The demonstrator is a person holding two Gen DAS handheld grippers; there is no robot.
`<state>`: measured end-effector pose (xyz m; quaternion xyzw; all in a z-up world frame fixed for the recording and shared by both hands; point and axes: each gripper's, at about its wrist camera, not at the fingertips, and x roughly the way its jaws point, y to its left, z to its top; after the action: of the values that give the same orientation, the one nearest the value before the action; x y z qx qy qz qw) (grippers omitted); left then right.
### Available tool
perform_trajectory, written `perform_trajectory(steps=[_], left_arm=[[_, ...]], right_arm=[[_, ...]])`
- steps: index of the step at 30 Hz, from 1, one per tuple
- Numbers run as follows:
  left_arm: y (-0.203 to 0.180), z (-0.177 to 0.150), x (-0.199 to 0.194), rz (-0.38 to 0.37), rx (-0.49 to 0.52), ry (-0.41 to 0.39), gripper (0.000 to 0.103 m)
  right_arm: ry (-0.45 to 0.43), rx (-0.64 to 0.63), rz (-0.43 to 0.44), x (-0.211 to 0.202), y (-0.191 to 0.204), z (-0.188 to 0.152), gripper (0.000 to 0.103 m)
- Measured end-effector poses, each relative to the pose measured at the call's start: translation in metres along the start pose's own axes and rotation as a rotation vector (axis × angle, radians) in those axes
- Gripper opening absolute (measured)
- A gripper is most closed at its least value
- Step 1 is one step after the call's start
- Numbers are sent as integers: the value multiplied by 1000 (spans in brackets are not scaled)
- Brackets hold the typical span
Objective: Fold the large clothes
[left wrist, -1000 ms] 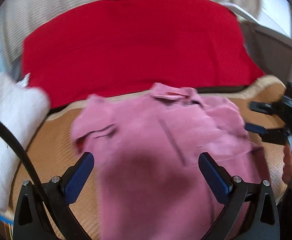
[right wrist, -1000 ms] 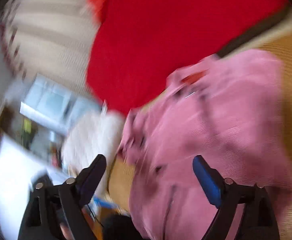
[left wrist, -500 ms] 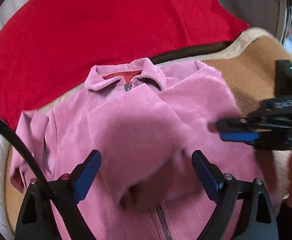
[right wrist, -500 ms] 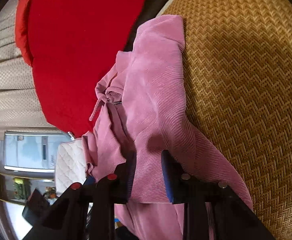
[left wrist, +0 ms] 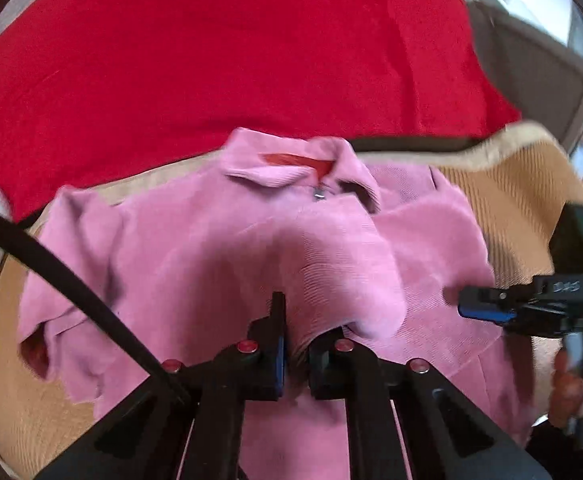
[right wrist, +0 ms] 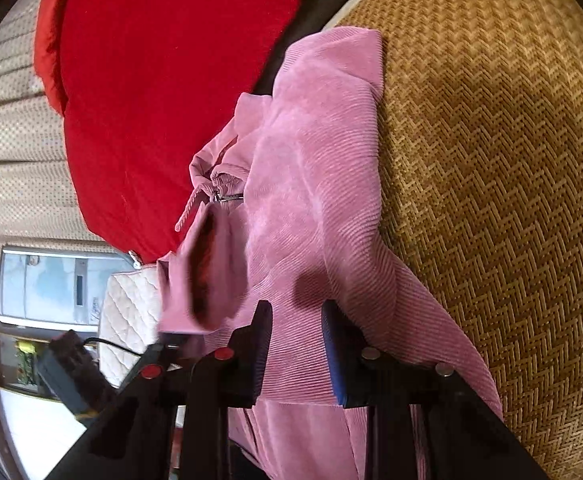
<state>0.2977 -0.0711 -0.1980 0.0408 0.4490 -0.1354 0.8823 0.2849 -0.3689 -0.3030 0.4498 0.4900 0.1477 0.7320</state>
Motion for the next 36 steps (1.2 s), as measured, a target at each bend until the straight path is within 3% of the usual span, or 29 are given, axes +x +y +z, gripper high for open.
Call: perform_trajectory(steps=[6,11,13,15,17,18,19,21,24,30,31,32,33,34,35,36], left_arm=[[74,-29,-57,-8,-121,-3,17],[131,-61,-106,136,-174,-68,66],[155,-69,-119,200,-226,-93,70],[169,-72,-121,218,-259,-86,70],[172,-71,-118,214,-273,-78,77],[172,-69,-112,204,-273,-72,81],[169,-69,-106,195,-266,-64,88],[162,-65,-86,170,-251,-41,88],[168,-59,-59,120,-289,-1,88],[191,-45,-26,20,-398,-18,88],[194,-45,-22,6,-413,-18,82],[196,-46,-18,-12,-419,-19,56],[196,-44,-14,-34,-420,-3,39],[199,-42,-7,-47,-434,31,12],[200,-42,-8,-58,-449,34,5],[201,-41,-11,-80,-452,15,5]], right_arm=[[-13,-31,-33,14,9,2,28],[-50,-131,-130,23,32,-4,33],[-67,-186,-165,25,46,-9,32],[-73,-245,-148,29,61,-15,32],[-78,-294,-106,35,75,-20,46],[-79,-309,-100,37,81,-23,78],[-84,-321,-94,40,86,-25,87],[-109,-343,-76,45,92,-29,87],[-77,-340,-78,56,93,-29,87],[-40,-308,-101,67,77,-25,86],[-36,-310,-100,68,77,-25,86],[-33,-311,-100,68,77,-24,86],[-33,-312,-99,68,77,-24,86],[-33,-314,-98,69,76,-24,86],[-34,-317,-100,69,77,-24,86],[-34,-320,-102,68,78,-25,85]])
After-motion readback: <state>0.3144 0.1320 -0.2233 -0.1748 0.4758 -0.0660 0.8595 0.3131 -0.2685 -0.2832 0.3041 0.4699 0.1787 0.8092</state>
